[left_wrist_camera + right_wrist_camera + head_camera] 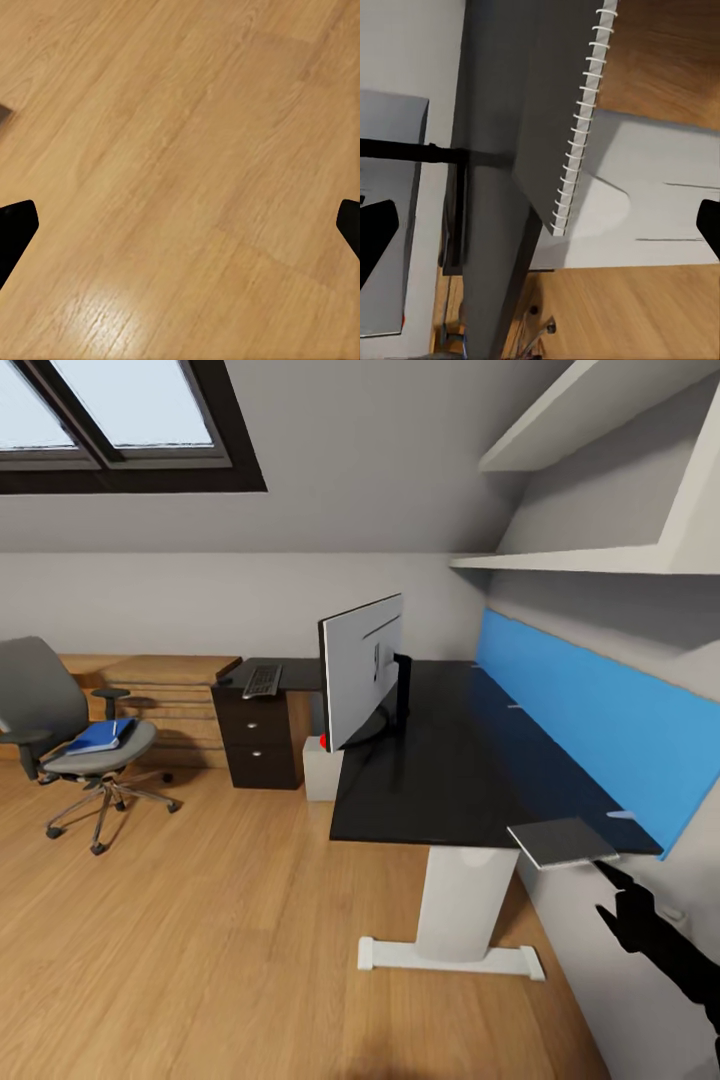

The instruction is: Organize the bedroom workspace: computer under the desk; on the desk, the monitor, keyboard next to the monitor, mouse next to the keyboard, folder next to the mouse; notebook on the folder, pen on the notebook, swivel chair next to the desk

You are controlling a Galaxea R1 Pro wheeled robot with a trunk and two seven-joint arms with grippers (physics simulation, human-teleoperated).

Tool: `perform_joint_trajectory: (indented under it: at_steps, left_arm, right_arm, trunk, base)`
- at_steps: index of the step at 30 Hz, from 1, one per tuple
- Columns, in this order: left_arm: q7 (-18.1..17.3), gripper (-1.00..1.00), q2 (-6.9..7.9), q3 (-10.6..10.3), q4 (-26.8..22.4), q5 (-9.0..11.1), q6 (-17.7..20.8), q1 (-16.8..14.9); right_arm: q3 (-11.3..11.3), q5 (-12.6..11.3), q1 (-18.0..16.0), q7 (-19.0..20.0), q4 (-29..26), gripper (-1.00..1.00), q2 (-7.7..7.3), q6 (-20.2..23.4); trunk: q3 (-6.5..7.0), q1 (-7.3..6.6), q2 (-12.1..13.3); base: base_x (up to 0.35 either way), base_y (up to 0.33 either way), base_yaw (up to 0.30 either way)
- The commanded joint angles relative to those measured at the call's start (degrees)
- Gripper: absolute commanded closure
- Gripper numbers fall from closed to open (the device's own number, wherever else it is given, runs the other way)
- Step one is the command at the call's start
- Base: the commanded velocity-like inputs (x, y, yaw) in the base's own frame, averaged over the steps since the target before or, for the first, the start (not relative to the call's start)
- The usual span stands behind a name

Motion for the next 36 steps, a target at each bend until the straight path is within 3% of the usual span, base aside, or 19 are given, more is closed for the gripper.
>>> perform_joint_trajectory:
  at_steps: [1, 6, 11, 18, 26, 33, 36]
  left_arm:
    - [0.3, -1.00, 0.05, -0.3, 0.0, 0.6, -0.3, 0.0]
    - [0.2, -1.00, 0.02, -0.3, 0.0, 0.6, -0.3, 0.0]
    - [0.2, -1.00, 0.01, -0.3, 0.0, 0.6, -0.3, 0.0]
    - [0.2, -1.00, 0.00, -0.3, 0.1, 0.5, -0.3, 0.0]
    - [0.2, -1.00, 0.08, -0.3, 0.2, 0.5, -0.3, 0.0]
    - [0.3, -1.00, 0.09, -0.3, 0.2, 0.5, -0.3, 0.0]
    - [0.3, -1.00, 0.09, -0.3, 0.3, 0.5, -0.4, 0.0]
  right_arm:
    - [-0.1, 0.1, -0.1, 2.1, 0.8, -1.00, -0.19, -0.3]
    - [-0.2, 0.1, -0.1, 4.8, 2.0, -1.00, -0.42, -4.4]
    - [0.1, 0.1, -0.1, 5.0, 2.2, -1.00, -0.27, -7.5]
    - [0.5, -0.3, -0.1, 5.1, 1.9, -1.00, 0.31, -8.3]
    - [0.8, -3.2, -0.3, 5.1, 2.1, -1.00, 1.97, -8.8]
    - [0.8, -6.1, -0.3, 4.9, 2.3, -1.00, 2.26, -8.9]
    - [0.7, -6.3, -0.3, 4.9, 2.3, -1.00, 2.32, -9.1]
  trunk:
    - [-0.23, 0.22, -0.4]
    - [-1.13, 1.32, -2.4]
    - [-1.13, 1.32, -2.4]
    - [-1.13, 1.32, -2.4]
    - [-1.13, 1.32, -2.4]
    - [-1.13, 1.32, -2.4]
    - [-1.13, 1.32, -2.4]
  base:
    - [0.000, 0.000, 0.000]
    - [0.000, 0.000, 0.000]
    - [0.000, 0.000, 0.000]
    - [0.000, 0.000, 0.000]
    - [0.000, 0.000, 0.000]
    - [0.000, 0.000, 0.000]
    - [0.077, 0.000, 0.000]
